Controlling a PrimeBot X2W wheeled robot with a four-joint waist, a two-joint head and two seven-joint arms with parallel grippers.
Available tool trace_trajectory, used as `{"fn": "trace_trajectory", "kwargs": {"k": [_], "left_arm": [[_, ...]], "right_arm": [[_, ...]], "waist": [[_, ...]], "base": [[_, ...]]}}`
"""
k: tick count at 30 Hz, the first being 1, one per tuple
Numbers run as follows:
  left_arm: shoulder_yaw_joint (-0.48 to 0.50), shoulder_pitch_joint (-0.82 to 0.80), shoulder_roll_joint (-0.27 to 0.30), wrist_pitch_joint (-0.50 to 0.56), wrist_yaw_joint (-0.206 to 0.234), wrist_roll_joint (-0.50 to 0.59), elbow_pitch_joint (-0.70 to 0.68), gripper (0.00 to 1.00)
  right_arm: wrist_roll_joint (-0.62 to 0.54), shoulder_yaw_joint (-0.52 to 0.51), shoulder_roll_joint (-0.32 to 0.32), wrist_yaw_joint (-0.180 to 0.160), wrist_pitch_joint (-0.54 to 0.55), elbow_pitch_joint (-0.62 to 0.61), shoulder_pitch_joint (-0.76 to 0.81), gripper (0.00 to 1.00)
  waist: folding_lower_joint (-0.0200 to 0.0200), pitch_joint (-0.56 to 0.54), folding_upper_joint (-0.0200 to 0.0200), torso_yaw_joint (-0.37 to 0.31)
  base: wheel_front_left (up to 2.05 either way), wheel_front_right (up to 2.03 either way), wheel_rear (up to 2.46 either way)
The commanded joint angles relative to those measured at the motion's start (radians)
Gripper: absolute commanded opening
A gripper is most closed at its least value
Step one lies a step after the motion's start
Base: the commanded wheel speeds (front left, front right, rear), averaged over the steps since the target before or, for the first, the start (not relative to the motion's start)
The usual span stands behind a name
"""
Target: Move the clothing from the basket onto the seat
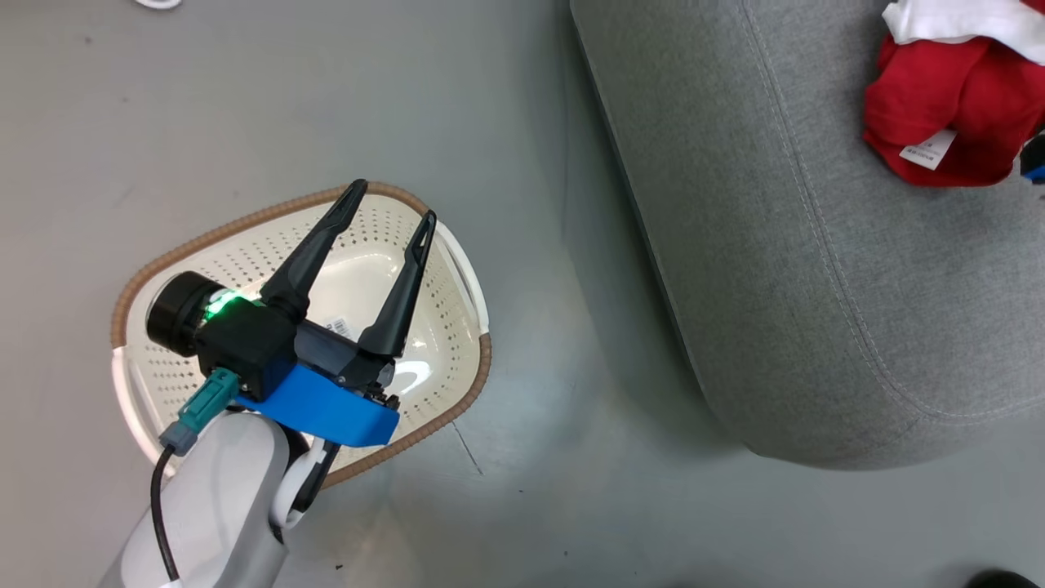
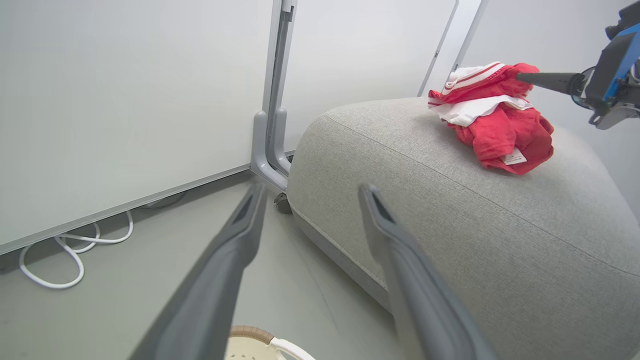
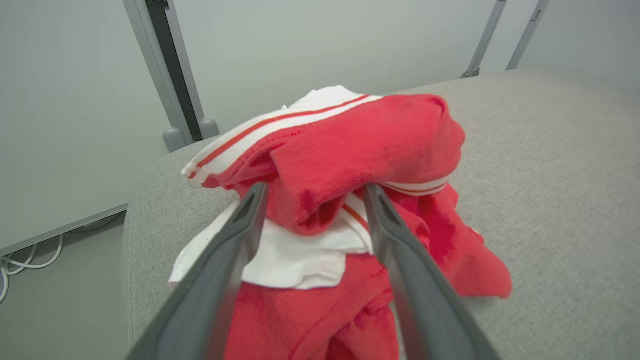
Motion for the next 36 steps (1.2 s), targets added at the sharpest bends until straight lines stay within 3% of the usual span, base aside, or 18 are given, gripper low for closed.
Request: {"fn": "trace_trajectory", "kwargs": {"k": [1, 12, 26, 36], "left_arm": [[0.012, 0.009, -0.010, -0.005, -0.002, -0.001, 0.003, 1.00], [0.080, 0.098, -0.109, -0.005, -0.002, -0.018, 0.040, 1.00], [0.216, 0.271, -0.178, -0.005, -0.002, -0.023, 0.121, 1.00], [0.303, 0.308, -0.214, -0.005, -0.002, 0.010, 0.164, 1.00]], "right_arm": [[-0.003, -0.004, -0.001, 0.000, -0.005, -0.001, 0.021, 1.00], [0.015, 0.027, -0.025, 0.000, -0.004, -0.082, 0.214, 1.00], [0.029, 0.130, -0.004, 0.000, 0.013, -0.299, 0.518, 1.00], [-0.047, 0.097, 0.084, 0.000, 0.070, -0.512, 0.714, 1.00]], "waist": [[-0.0001, -0.021, 0.0000, 0.011], [-0.0001, -0.196, 0.0000, 0.102], [-0.0001, -0.430, 0.0000, 0.181], [-0.0001, -0.503, 0.0000, 0.262]], "base": [[0.00, 0.00, 0.00], [0.00, 0.00, 0.00], [0.00, 0.00, 0.00], [0.00, 0.00, 0.00]]}}
